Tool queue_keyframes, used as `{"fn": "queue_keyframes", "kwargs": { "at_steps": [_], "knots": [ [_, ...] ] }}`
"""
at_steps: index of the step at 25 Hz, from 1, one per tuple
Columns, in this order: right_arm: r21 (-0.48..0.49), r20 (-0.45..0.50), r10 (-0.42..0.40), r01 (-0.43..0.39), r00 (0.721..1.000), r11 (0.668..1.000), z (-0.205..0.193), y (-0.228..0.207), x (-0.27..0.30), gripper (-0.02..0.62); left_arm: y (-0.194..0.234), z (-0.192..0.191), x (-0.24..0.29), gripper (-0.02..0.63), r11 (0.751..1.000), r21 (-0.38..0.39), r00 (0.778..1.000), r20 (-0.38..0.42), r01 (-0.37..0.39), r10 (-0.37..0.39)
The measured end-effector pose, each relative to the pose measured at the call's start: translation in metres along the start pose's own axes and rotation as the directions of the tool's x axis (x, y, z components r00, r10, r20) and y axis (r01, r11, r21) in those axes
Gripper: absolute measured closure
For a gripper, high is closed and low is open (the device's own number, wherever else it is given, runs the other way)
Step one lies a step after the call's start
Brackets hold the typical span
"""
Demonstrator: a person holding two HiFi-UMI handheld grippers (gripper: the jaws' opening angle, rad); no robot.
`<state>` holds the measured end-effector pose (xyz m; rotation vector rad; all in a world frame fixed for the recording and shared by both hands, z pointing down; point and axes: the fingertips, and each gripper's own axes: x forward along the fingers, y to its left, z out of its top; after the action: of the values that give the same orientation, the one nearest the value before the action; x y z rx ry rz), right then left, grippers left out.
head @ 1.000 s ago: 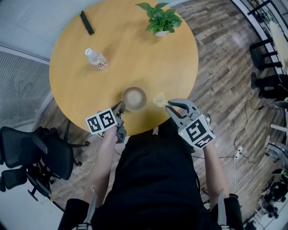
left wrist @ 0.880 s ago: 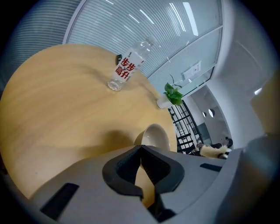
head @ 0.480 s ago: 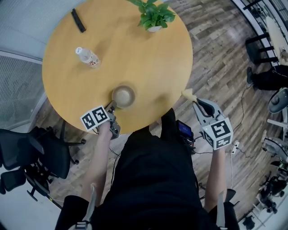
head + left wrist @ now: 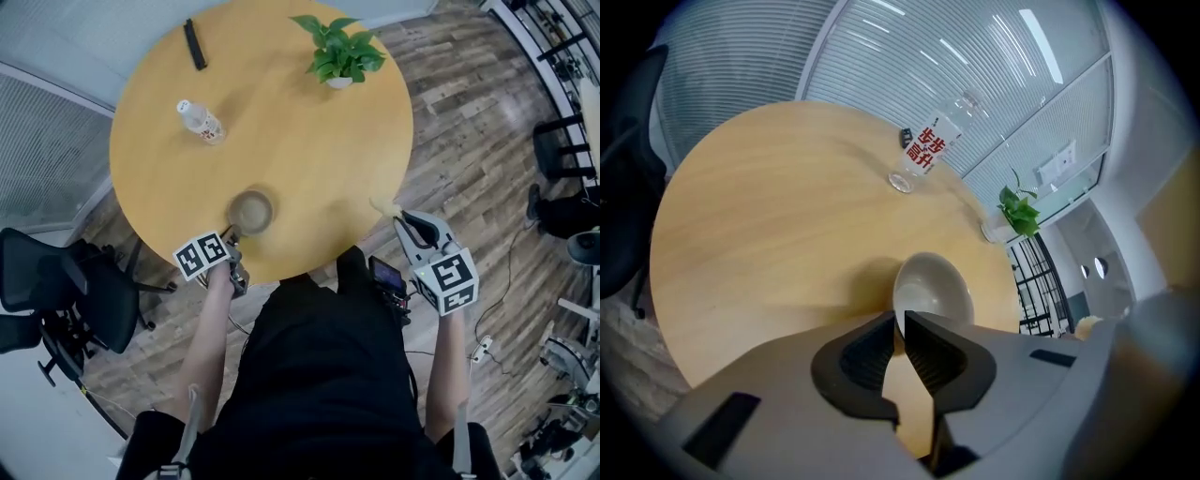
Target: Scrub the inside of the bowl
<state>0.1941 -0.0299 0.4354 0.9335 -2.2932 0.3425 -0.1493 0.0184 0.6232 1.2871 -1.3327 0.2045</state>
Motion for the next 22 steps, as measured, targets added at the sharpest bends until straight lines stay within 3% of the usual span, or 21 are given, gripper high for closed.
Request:
{"fn": "queue_keyframes", "kwargs": {
  "at_steps": [6,13,15,17,20,22],
  "knots": [
    [-0.063,0.013,0.119,-0.118,0.993,0.991,0.005,-0.018,0.006,0.545,0.003,-0.018,-0.018,0.566,0.984,-0.176,0.988,0.144,-0.037,0.063],
    [-0.144,0.074,0.302,-0.289,0.95,0.946,0.02,-0.028,0.018,0.546,-0.018,-0.045,-0.057,0.568,0.964,-0.253,0.936,0.314,-0.079,0.159],
    [-0.146,0.101,0.363,-0.347,0.926,0.926,0.027,-0.027,0.017,0.545,-0.039,-0.049,-0.074,0.583,0.966,-0.252,0.908,0.388,-0.058,0.156],
    [-0.142,0.137,0.43,-0.412,0.892,0.9,0.035,-0.024,0.017,0.546,-0.065,-0.047,-0.095,0.594,0.974,-0.226,0.867,0.479,-0.029,0.137],
    [-0.141,0.175,0.51,-0.491,0.842,0.86,0.045,-0.022,0.016,0.546,-0.106,-0.045,-0.123,0.594,0.992,-0.113,0.803,0.584,-0.059,0.115],
    [-0.16,0.179,0.558,-0.536,0.81,0.829,0.05,-0.019,0.014,0.546,-0.134,-0.05,-0.138,0.594,0.996,-0.046,0.779,0.621,-0.077,0.089]
  ]
}}
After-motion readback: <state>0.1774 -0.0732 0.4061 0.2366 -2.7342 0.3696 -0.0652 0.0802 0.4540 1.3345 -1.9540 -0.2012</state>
